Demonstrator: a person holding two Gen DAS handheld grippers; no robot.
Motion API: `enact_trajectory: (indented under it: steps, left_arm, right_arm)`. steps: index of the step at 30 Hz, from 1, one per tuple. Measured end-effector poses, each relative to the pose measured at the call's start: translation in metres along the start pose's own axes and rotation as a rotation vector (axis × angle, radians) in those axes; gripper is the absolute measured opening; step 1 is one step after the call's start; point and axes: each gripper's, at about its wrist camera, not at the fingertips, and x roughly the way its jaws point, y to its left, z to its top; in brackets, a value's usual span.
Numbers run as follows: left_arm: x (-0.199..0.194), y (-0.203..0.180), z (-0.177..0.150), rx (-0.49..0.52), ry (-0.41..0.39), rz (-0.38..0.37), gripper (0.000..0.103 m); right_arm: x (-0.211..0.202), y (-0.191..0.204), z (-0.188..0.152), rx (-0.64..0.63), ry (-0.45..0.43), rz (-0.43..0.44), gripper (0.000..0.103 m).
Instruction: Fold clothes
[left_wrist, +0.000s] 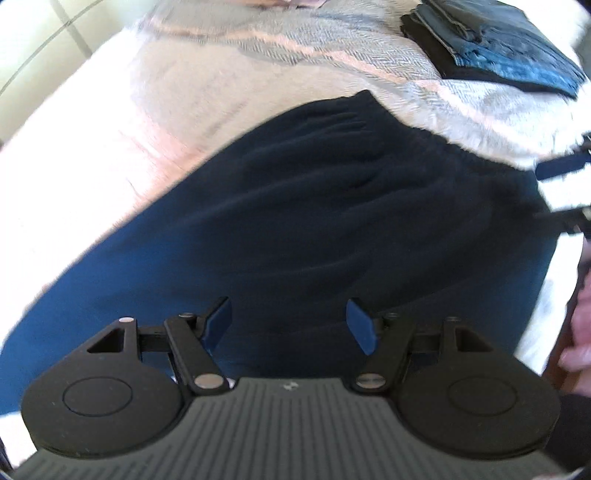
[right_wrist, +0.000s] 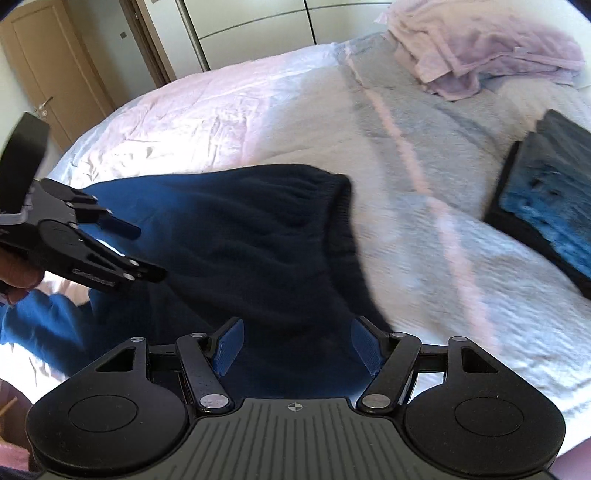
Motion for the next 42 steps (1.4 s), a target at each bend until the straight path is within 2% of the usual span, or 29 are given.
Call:
enact_trajectory:
  steps: [5,8,11,12,13,15,16,17,20,23,27,30,32,34,36,38,39,40,41,42]
  left_arm:
    - [0.014,0.057,-0.015,0.134,-0.069,-0.013,0.064]
    - [0.025,0.076,-0.012,0.171,-0.115,-0.042,0.064]
    - [0.040,0.077,-0.001,0.190,-0.140,-0.109,0.064]
    - [0.045,0.075,0.003,0.196,-0.147,-0.131,0.064]
    - [0.046,0.070,0.006,0.206,-0.150,-0.142,0.063]
    - [0.050,0.061,0.013,0.224,-0.156,-0.166,0.063]
    - [0.052,0.056,0.016,0.234,-0.159,-0.178,0.063]
    - [0.053,0.051,0.020,0.243,-0.162,-0.189,0.061]
    - [0.053,0.043,0.033,0.246,-0.188,-0.226,0.059]
    - [0.060,0.045,0.064,0.235,-0.220,-0.252,0.059]
    - [0.093,0.038,0.118,0.274,-0.225,-0.265,0.059]
    - [0.115,0.031,0.154,0.376,-0.212,-0.312,0.059]
    - [0.131,0.023,0.172,0.448,-0.194,-0.378,0.059]
    - [0.142,0.011,0.181,0.549,-0.177,-0.442,0.059]
    - [0.150,-0.005,0.186,0.671,-0.164,-0.486,0.059]
    - [0.157,-0.020,0.184,0.798,-0.157,-0.472,0.054]
    - [0.161,-0.025,0.182,0.841,-0.146,-0.460,0.049]
    - [0.165,-0.029,0.182,0.866,-0.133,-0.457,0.030]
    - [0.166,-0.030,0.183,0.877,-0.124,-0.455,0.019]
    - [0.163,-0.028,0.186,0.880,-0.128,-0.455,0.015]
  right_arm:
    - [0.044,0.035,0.025,-0.103,0.057,-0.027,0.068]
    - [0.069,0.025,0.038,-0.085,0.092,-0.083,0.068]
    - [0.093,0.008,0.048,-0.056,0.126,-0.134,0.067]
    - [0.100,0.004,0.050,-0.064,0.146,-0.134,0.064]
    - [0.107,0.000,0.052,-0.071,0.166,-0.135,0.053]
    - [0.115,-0.008,0.056,-0.073,0.195,-0.122,0.045]
    - [0.118,-0.012,0.057,-0.060,0.204,-0.105,0.036]
    - [0.118,-0.016,0.059,-0.049,0.209,-0.089,0.035]
    - [0.108,-0.026,0.070,-0.011,0.187,-0.055,0.033]
    - [0.081,-0.048,0.092,0.073,0.049,-0.033,0.033]
    - [0.105,-0.065,0.093,0.054,0.080,-0.001,0.033]
    - [0.123,-0.076,0.085,0.064,0.143,0.041,0.034]
    - [0.119,-0.077,0.076,0.055,0.163,0.058,0.034]
    - [0.104,-0.081,0.070,0.084,0.133,0.074,0.039]
    - [0.084,-0.084,0.063,0.128,0.087,0.049,0.046]
    - [0.063,-0.086,0.053,0.174,0.042,0.011,0.047]
    - [0.054,-0.087,0.045,0.198,0.031,-0.008,0.048]
    - [0.048,-0.088,0.037,0.221,0.029,-0.029,0.049]
    - [0.046,-0.090,0.028,0.244,0.042,-0.047,0.049]
    - [0.046,-0.093,0.017,0.269,0.063,-0.060,0.049]
